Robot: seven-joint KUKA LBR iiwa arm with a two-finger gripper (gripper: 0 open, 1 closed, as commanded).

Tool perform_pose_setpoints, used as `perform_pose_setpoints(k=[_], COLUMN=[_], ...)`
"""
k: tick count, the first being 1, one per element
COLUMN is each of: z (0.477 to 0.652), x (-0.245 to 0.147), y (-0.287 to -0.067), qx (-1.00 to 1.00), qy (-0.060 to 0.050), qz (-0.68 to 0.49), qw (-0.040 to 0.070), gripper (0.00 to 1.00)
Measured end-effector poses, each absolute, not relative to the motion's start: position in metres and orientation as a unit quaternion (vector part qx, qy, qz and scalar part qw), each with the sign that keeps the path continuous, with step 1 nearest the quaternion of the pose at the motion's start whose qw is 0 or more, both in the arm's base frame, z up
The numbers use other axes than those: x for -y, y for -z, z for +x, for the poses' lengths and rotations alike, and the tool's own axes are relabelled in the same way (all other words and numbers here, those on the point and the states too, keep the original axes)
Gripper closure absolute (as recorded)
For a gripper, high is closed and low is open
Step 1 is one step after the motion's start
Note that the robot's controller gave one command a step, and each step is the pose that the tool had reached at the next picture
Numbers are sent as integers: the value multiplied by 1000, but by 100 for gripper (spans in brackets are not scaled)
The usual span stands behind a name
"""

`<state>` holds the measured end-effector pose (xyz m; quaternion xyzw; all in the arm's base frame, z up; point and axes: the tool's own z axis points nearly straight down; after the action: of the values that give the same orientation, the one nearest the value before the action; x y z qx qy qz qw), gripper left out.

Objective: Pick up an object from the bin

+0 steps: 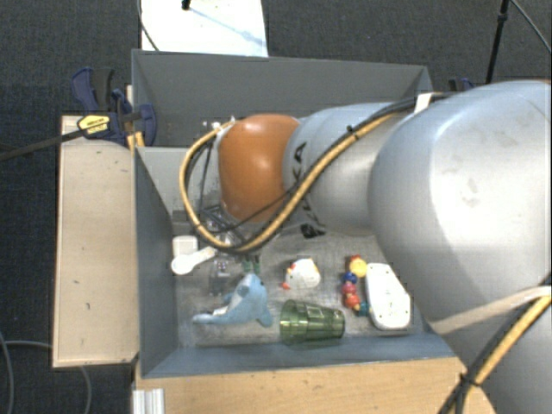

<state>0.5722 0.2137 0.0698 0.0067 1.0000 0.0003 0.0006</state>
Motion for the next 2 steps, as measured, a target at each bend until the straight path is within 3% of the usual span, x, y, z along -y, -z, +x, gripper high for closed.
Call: perform_pose_setpoints(k=[2], z=[574], x=[-215], y=[-71], qx=[-1000], qy=[0], qz=[10], qw=[1], gripper=[0])
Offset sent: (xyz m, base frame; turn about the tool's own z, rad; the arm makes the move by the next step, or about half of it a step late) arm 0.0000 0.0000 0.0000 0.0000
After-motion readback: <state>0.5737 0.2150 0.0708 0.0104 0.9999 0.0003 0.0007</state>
